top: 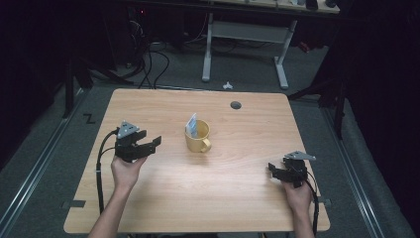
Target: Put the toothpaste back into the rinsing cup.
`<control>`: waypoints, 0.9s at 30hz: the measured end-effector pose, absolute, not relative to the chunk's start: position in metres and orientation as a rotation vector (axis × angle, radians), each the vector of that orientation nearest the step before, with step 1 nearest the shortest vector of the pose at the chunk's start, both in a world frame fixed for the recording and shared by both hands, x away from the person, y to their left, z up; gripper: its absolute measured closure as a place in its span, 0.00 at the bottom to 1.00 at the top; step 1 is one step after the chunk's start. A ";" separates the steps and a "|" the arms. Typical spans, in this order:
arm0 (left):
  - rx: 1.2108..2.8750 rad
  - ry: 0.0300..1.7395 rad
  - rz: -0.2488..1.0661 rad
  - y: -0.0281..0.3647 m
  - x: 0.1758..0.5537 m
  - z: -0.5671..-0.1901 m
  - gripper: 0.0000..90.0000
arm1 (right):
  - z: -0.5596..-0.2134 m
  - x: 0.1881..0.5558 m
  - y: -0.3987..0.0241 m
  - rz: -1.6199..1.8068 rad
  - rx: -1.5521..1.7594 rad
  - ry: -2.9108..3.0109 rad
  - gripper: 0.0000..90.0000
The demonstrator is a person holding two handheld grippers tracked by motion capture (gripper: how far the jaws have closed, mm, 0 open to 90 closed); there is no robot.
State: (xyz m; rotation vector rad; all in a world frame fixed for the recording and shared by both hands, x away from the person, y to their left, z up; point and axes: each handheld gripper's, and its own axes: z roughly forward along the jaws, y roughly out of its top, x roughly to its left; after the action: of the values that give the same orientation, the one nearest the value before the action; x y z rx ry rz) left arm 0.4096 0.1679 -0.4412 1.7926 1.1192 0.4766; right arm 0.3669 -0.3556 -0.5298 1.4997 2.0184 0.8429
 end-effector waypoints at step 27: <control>1.814 1.157 0.481 0.173 0.407 -0.456 0.42 | -0.530 0.367 -0.356 0.843 1.498 2.019 0.35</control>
State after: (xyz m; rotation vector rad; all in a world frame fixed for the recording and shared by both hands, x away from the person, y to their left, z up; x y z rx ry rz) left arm 0.4070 0.1726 -0.4563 1.8144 1.1574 0.4809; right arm 0.3669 -0.3557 -0.5299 1.4983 2.0189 0.8428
